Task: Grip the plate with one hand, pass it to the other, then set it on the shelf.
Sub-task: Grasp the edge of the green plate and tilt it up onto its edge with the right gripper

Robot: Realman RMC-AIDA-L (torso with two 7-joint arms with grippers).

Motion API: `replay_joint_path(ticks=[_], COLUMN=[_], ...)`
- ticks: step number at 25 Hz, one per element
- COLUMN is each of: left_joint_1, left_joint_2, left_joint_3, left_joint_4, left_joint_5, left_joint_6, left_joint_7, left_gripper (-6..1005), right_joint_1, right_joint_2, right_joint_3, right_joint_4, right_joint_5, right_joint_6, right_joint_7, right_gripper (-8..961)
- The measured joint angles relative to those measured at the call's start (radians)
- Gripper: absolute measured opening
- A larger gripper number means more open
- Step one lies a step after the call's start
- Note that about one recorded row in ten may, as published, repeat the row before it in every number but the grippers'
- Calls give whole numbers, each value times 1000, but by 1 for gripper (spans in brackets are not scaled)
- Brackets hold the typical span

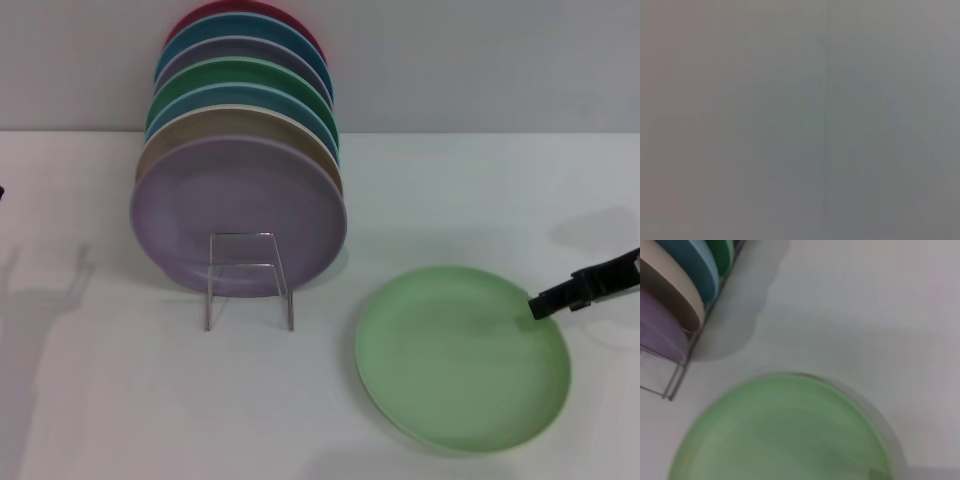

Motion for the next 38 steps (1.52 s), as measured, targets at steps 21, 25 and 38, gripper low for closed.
replay_joint_path(ticks=[21, 25, 38], left_joint_1=[22, 22, 22], left_joint_2=[1, 2, 4], left_joint_3=[-19, -19, -38], left_joint_4=[19, 20, 36], left_joint_5=[0, 0, 0], left_joint_6=[10, 11, 52], left_joint_7=[0, 0, 0], left_gripper=[846, 846, 847], right_joint_1=[0, 3, 12], right_joint_2=[20, 22, 22], right_joint_3=[1, 1, 2], right_joint_4=[-108, -113, -131], right_joint_5=[-56, -56, -65], right_joint_6=[-72, -77, -96], right_joint_7=[-8, -8, -9], right_gripper=[558, 529, 263])
